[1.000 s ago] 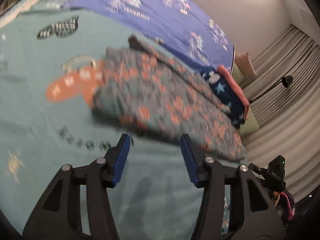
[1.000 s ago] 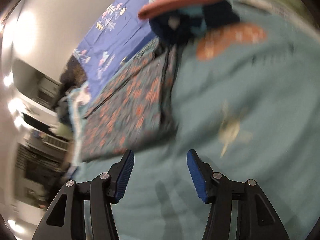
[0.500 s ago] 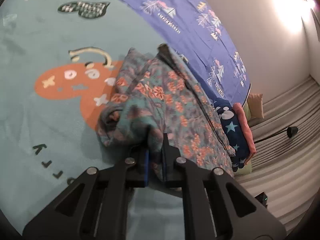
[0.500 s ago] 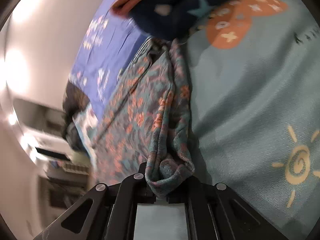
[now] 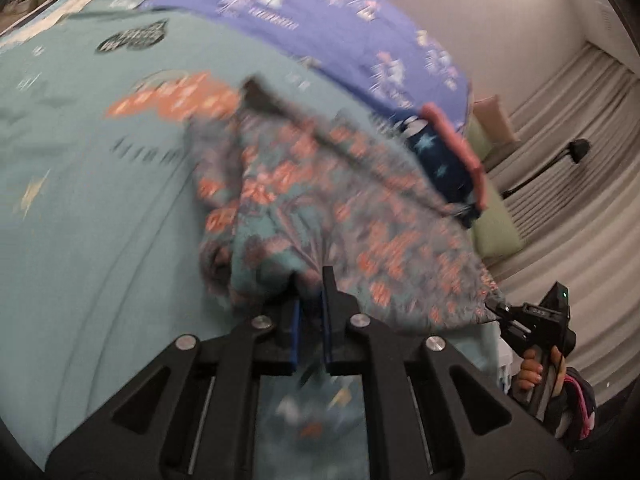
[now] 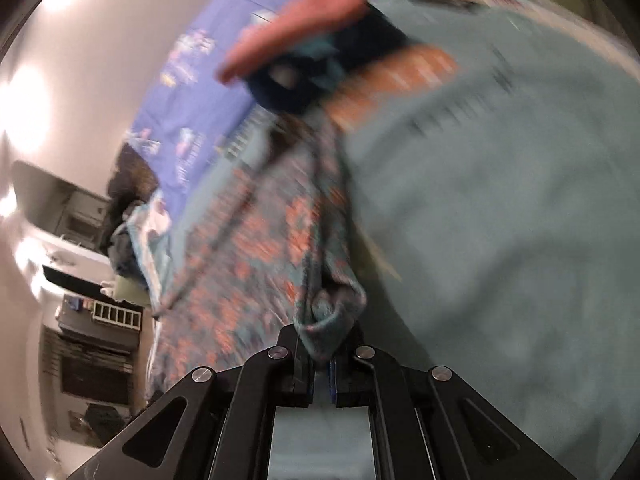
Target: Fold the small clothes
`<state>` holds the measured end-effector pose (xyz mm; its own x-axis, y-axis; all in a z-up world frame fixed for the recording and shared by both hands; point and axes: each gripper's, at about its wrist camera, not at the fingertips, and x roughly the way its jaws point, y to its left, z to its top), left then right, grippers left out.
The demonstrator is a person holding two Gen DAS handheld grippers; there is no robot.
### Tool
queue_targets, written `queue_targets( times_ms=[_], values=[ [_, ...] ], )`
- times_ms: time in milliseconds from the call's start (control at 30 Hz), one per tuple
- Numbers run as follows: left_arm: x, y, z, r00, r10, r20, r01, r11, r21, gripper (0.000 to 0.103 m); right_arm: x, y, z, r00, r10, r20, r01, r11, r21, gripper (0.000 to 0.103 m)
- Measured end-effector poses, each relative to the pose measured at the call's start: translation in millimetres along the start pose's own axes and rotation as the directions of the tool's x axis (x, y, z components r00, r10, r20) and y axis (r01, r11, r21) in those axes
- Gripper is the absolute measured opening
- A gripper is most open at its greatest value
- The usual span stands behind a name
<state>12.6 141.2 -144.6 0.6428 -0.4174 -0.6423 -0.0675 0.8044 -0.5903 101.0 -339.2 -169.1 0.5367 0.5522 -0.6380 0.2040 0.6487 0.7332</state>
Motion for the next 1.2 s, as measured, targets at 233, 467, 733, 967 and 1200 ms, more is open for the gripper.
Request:
queue_targets(
  times_ms=[233,467,733,967,1200],
  values=[
    [-34,24,6,0.984,0.158,0.088,-0.158,0.987,-0.001,0.007,-22,-11,4,0.992,-0.103,0.070,0.106,0.994,-0.040,0.023],
    [-29,-6,59,0.969,0.166,0.181,-0.192,0.972,0.133,0.017,-27,66,44,0.976,-0.066,0.206,0.128,0.944,-0.304,0.030],
    [90,-40,99,0.978,0.199,-0.056,-0.174,0.939,0.298,0.023,76,109,71,0.992,-0.127,-0.001,0.114,0.894,-0.433,0.030],
    [120,-42,125,0.980,0.183,-0.080,-0.149,0.936,0.319,0.026,122,121,87,0.980,-0.195,-0.050,0.141,0.843,-0.518,0.030],
    [145,-53,169,0.981,0.194,-0.020,-0.176,0.926,0.334,0.027,141,135,132,0.988,-0.151,0.020,0.141,0.859,-0.493,0.030]
  ],
)
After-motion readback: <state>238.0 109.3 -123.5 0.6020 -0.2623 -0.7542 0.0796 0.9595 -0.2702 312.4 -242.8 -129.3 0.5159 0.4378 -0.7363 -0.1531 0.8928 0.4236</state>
